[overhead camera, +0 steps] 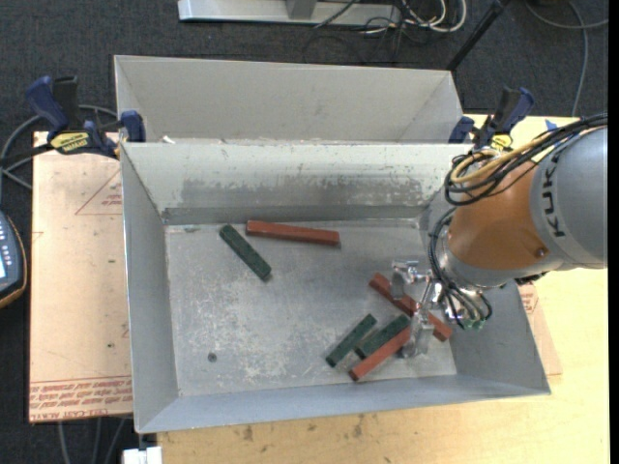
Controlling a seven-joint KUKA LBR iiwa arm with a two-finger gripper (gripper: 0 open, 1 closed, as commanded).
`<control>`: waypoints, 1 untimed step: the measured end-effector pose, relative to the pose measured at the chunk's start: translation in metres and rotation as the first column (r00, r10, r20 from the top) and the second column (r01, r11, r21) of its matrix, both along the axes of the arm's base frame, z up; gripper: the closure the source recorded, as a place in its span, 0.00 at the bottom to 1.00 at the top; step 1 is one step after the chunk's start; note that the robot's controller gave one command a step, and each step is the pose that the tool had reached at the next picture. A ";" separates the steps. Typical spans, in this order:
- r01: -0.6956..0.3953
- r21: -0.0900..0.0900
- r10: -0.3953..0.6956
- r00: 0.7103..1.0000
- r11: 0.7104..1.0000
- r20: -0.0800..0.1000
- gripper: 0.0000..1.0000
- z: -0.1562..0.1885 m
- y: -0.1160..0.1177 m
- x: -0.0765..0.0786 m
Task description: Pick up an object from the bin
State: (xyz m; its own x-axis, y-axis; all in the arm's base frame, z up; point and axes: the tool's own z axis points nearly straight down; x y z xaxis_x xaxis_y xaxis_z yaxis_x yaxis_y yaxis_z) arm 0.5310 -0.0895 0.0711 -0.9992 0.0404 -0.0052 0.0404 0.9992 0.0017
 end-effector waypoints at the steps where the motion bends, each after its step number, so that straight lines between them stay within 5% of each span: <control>1: -0.103 -0.003 0.103 0.995 0.995 0.002 0.00 0.001 0.029 -0.002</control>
Offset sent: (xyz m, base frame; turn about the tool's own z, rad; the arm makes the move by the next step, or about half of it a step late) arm -0.0043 0.0291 -0.0011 -0.1047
